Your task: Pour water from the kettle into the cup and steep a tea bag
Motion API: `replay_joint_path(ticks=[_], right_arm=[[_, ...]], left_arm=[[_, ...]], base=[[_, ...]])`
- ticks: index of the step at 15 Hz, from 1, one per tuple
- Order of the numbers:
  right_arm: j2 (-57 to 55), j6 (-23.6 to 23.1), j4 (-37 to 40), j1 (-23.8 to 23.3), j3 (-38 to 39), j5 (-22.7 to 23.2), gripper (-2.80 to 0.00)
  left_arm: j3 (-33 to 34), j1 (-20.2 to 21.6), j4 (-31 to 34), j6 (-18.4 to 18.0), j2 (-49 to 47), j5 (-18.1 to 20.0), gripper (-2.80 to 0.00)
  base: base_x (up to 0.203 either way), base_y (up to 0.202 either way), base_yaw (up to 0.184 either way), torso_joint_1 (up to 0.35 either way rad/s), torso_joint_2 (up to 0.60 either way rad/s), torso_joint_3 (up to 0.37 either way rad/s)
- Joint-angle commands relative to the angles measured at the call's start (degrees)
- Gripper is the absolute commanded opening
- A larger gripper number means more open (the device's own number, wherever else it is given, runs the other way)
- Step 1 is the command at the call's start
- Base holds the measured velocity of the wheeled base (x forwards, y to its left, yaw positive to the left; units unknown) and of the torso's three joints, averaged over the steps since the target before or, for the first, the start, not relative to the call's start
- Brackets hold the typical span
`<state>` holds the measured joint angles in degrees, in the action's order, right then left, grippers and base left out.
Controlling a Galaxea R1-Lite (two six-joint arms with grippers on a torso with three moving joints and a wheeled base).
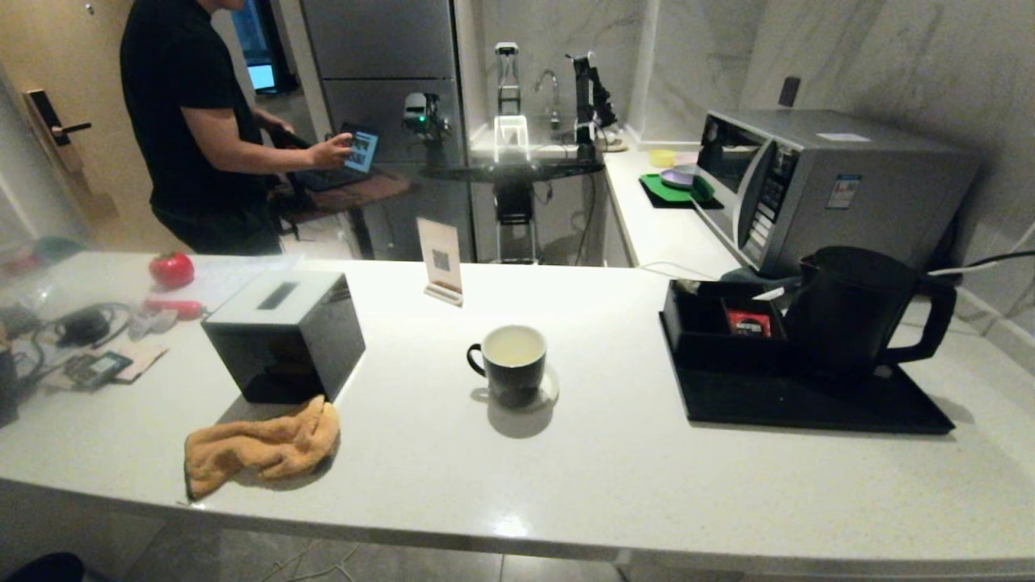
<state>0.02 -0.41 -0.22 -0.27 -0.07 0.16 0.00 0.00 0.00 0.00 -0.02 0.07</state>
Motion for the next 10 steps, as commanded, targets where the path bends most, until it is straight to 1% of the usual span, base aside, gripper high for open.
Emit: replay_joint_path(ticks=[1, 3, 7, 10], right_arm=[[-0.02, 0.06, -0.04, 0.00, 0.07, -0.07, -2.80], [-0.35, 0.02, -0.04, 0.00, -0.01, -0.07, -2.80], [-4.63, -0.23, -1.14, 0.00, 0.03, -0.22, -2.80], [-10.11, -0.12, -6.73, 0.12, 0.05, -0.11, -2.80]], left_arm=[[0.00, 0.00, 0.00, 0.00, 0.02, -0.07, -2.80], [0.00, 0.00, 0.00, 0.00, 0.02, 0.01, -2.80], [0.00, 0.00, 0.00, 0.00, 0.02, 0.01, -2.80], [0.00, 0.00, 0.00, 0.00, 0.02, 0.00, -2.80]], base=[[0.000, 0.000, 0.000, 0.000, 0.00, 0.000], [0.000, 0.000, 0.000, 0.000, 0.00, 0.000], [0.000, 0.000, 0.000, 0.000, 0.00, 0.000], [0.000, 0.000, 0.000, 0.000, 0.00, 0.000]])
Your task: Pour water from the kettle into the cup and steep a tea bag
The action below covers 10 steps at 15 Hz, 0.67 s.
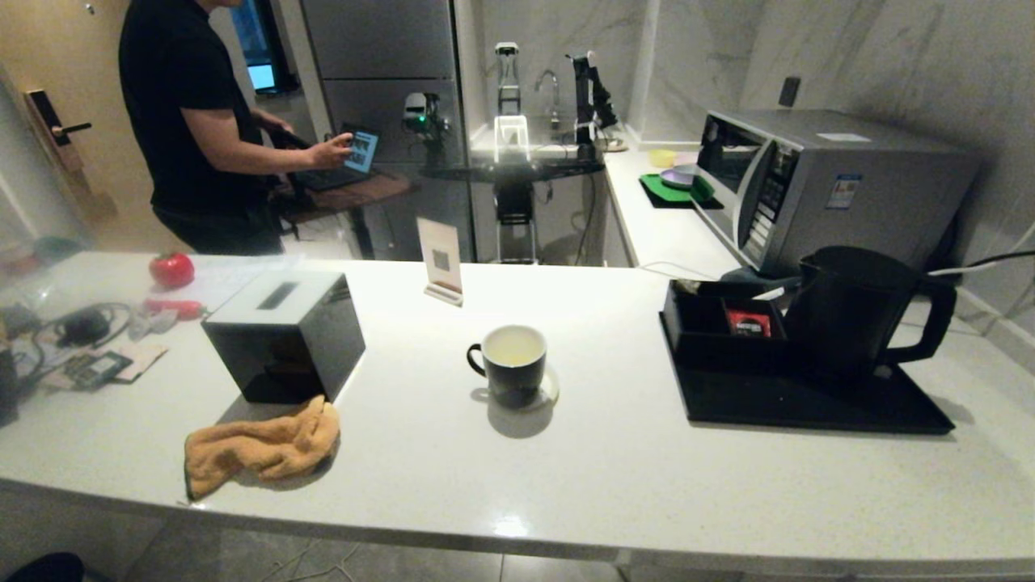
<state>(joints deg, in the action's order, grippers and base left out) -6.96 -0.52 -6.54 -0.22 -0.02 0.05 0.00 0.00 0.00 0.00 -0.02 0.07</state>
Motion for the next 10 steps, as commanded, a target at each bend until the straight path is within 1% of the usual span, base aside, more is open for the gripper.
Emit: replay_joint_path(ticks=[1, 5, 8, 10], right_arm=[[-5.23, 0.03, -2.48, 0.20, -0.01, 0.02, -2.80], [-14.22, 0.08, -10.95, 0.97, -0.14, 0.17, -2.80], [-23.11, 0.08, -18.81, 3.52, -1.13, 0.21, -2.80], [-29.76, 0.11, -22.54, 5.79, -4.14, 0.21, -2.80]], left_arm=[[0.00, 0.00, 0.00, 0.00, 0.02, 0.01, -2.80], [0.00, 0.00, 0.00, 0.00, 0.02, 0.01, -2.80], [0.00, 0.00, 0.00, 0.00, 0.02, 0.01, -2.80], [0.00, 0.00, 0.00, 0.00, 0.02, 0.01, -2.80]], base=[[0.000, 0.000, 0.000, 0.000, 0.00, 0.000], [0.000, 0.000, 0.000, 0.000, 0.00, 0.000], [0.000, 0.000, 0.000, 0.000, 0.00, 0.000], [0.000, 0.000, 0.000, 0.000, 0.00, 0.000]])
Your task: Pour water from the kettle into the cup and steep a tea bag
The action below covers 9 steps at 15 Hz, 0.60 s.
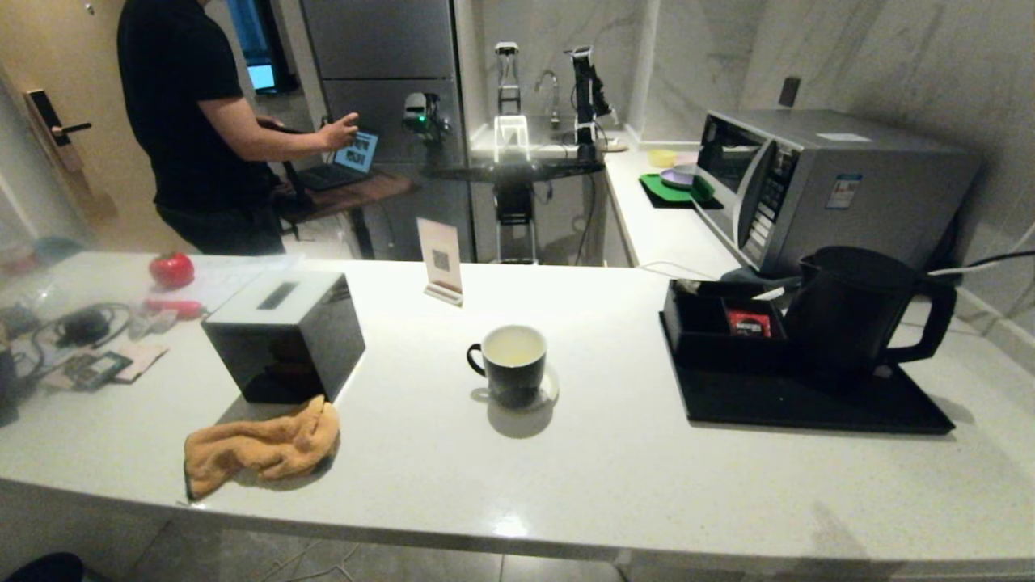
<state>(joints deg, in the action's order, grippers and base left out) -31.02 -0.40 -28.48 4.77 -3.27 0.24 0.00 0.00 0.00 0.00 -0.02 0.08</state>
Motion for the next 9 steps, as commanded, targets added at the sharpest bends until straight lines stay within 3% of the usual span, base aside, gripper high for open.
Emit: replay_joint_path(ticks=[1, 9], right_arm=[[-9.07, 0.00, -1.52, 1.79, -3.61, 0.02, -2.80], [-36.49, -0.32, -4.77, 5.77, -24.66, 0.10, -2.80]], left_arm=[[0.00, 0.00, 0.00, 0.00, 0.02, 0.00, -2.80], [0.00, 0.00, 0.00, 0.00, 0.02, -0.07, -2.80]], base=[[0.000, 0.000, 0.000, 0.000, 0.00, 0.000], [0.000, 0.000, 0.000, 0.000, 0.00, 0.000]])
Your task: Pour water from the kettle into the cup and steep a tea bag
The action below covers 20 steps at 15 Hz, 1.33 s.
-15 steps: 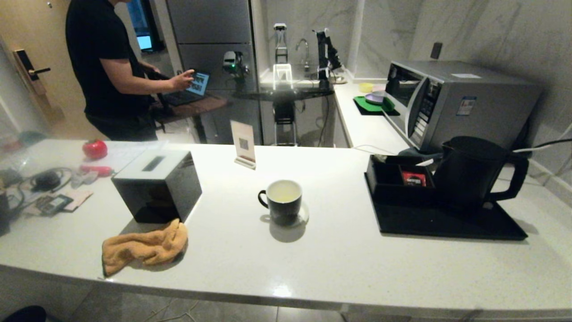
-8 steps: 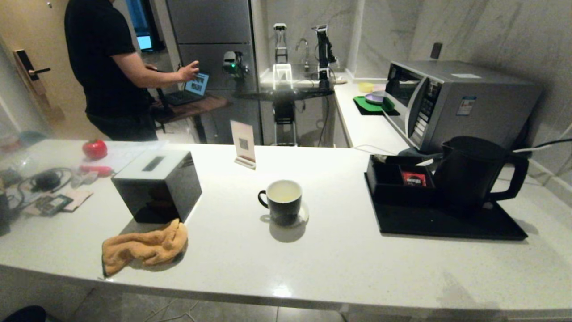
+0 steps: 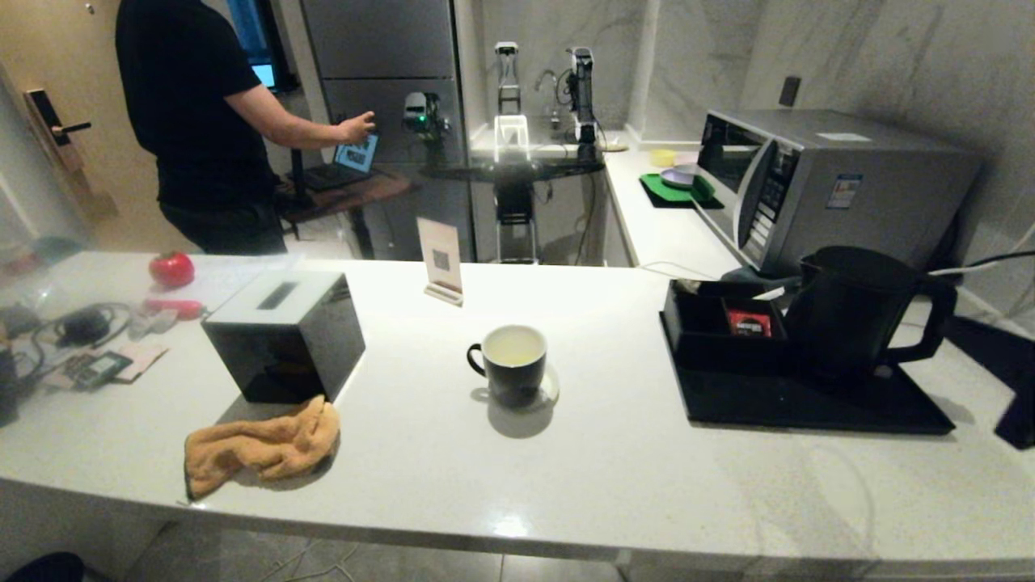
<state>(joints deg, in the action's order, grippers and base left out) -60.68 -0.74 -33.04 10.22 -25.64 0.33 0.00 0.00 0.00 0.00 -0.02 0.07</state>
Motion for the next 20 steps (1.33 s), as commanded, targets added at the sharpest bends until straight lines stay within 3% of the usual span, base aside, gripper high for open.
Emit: replay_joint_path(ticks=[1, 5, 14, 15, 20], right_arm=[[-10.26, -0.48, -0.77, 0.77, -4.87, -0.02, -2.80], [-24.51, -5.48, -1.33, 2.50, -16.14, -0.12, -2.80], [-47.17, -5.65, 3.96, 5.37, -42.04, -0.24, -2.80], [-49.06, -5.34, 4.90, 5.41, -44.15, -0.24, 0.00], [-53.75, -5.37, 8.95, 5.25, -49.13, -0.57, 0.00]], left_arm=[[0.00, 0.00, 0.00, 0.00, 0.02, 0.01, -2.80], [0.00, 0.00, 0.00, 0.00, 0.02, -0.07, -2.80], [0.00, 0.00, 0.00, 0.00, 0.02, 0.01, -2.80], [0.00, 0.00, 0.00, 0.00, 0.02, 0.01, -2.80], [0.00, 0.00, 0.00, 0.00, 0.02, 0.01, -2.80]], base=[[0.000, 0.000, 0.000, 0.000, 0.00, 0.000], [0.000, 0.000, 0.000, 0.000, 0.00, 0.000], [0.000, 0.000, 0.000, 0.000, 0.00, 0.000], [0.000, 0.000, 0.000, 0.000, 0.00, 0.000], [0.000, 0.000, 0.000, 0.000, 0.00, 0.000]])
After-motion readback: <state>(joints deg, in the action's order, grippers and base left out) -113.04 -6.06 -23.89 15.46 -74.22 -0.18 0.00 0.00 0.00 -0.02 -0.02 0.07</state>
